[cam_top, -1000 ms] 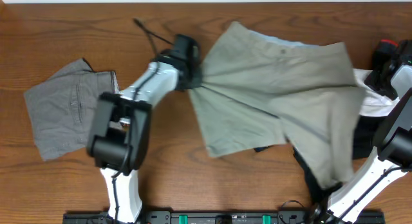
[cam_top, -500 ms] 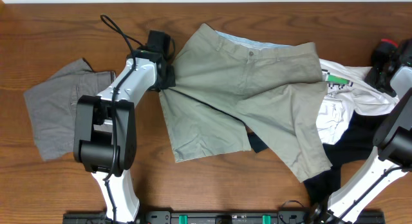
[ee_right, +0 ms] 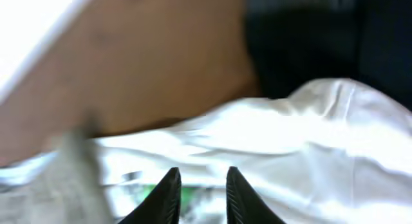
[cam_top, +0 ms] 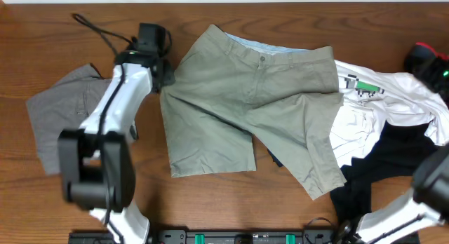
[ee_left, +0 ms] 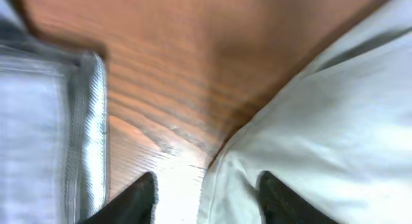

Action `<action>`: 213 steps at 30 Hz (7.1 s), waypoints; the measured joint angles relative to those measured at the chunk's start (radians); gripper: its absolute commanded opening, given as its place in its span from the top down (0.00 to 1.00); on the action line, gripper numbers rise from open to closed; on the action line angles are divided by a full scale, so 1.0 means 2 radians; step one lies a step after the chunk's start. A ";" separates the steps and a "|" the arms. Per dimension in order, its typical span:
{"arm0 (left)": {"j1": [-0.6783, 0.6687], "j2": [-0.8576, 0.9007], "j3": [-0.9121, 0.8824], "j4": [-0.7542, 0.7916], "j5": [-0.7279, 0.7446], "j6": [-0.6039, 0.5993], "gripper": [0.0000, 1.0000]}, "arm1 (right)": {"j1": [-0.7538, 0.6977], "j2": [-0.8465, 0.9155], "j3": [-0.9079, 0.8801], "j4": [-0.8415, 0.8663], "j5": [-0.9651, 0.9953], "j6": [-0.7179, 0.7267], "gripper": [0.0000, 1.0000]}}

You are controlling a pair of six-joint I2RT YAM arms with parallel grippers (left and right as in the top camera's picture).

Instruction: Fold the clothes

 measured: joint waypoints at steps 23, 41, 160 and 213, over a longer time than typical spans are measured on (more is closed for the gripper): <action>0.000 -0.102 0.000 -0.035 0.032 0.000 0.30 | 0.105 -0.077 -0.279 -0.060 0.097 0.132 0.99; 0.000 -0.102 0.000 -0.035 0.041 0.000 0.29 | 0.010 -0.075 -0.226 -0.093 0.433 0.190 0.99; -0.008 0.123 0.000 0.113 0.072 0.115 0.47 | 0.082 -0.073 -0.176 0.015 0.096 -0.032 0.18; -0.008 0.111 0.000 0.101 0.107 0.115 0.45 | 0.090 -0.073 -0.101 -0.160 0.129 0.003 0.38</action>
